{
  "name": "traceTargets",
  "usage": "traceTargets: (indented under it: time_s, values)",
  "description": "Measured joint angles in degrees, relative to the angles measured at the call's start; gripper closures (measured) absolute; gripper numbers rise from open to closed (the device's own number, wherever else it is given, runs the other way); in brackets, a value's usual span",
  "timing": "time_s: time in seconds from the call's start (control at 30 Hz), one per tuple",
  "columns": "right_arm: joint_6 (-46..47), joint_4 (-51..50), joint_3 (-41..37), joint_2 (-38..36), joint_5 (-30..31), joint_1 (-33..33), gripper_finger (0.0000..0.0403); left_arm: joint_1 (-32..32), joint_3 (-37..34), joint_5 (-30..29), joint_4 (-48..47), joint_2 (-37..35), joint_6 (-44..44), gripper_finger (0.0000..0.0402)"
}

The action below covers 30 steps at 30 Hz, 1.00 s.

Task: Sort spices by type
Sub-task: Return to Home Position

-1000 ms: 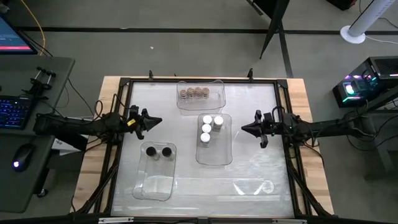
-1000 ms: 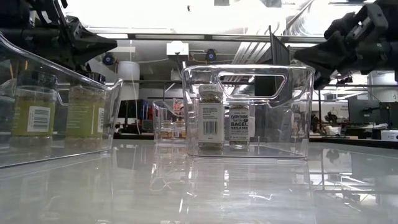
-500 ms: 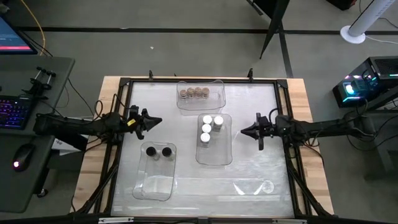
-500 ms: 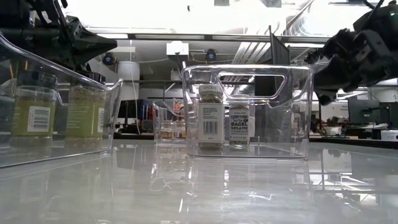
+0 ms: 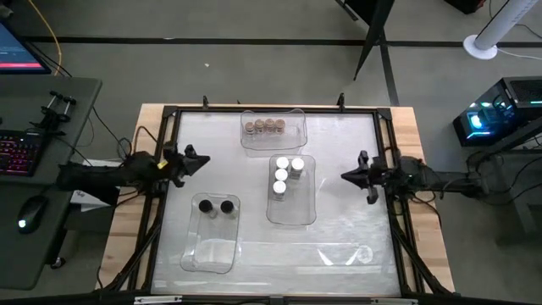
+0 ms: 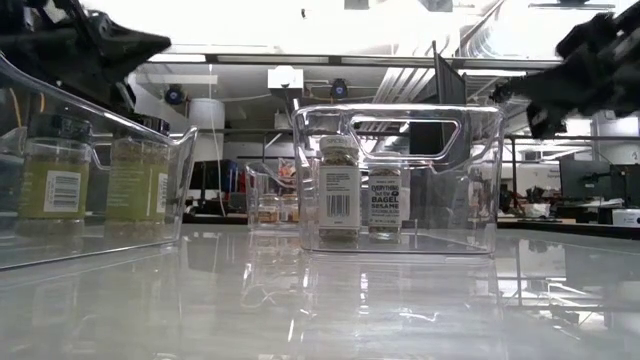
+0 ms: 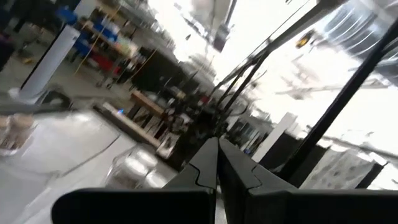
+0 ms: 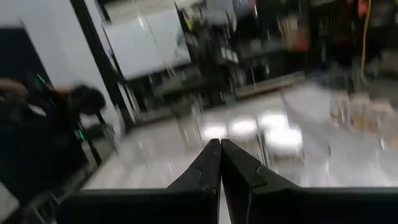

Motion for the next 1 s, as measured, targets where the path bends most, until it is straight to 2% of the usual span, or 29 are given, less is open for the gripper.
traceTargets:
  time_s: [0.03,0.2,0.33,0.67,1.0]
  values:
    - [-0.01,0.18,-0.02,-2.03,0.00,-0.04,0.0399,0.03,0.00,0.00,-0.60,-1.92,-0.01,0.0401]
    - [0.01,6.23,-0.10,-2.12,-0.25,-0.15,0.0399,0.23,0.04,-0.11,-3.19,-10.25,-0.04,0.0401]
    - [-0.01,5.47,-0.11,-2.12,-0.25,-0.11,0.0399,0.72,0.00,-0.46,-4.44,-10.34,-0.04,0.0402]
    - [0.00,2.72,-0.11,-1.51,-0.26,-0.13,0.0399,-0.22,0.00,-0.46,-20.91,-10.33,-0.02,0.0402]
    - [-0.01,0.45,-0.13,-1.40,-0.26,-0.13,0.0399,-3.10,0.00,-0.41,-21.61,-10.26,-0.03,0.0402]
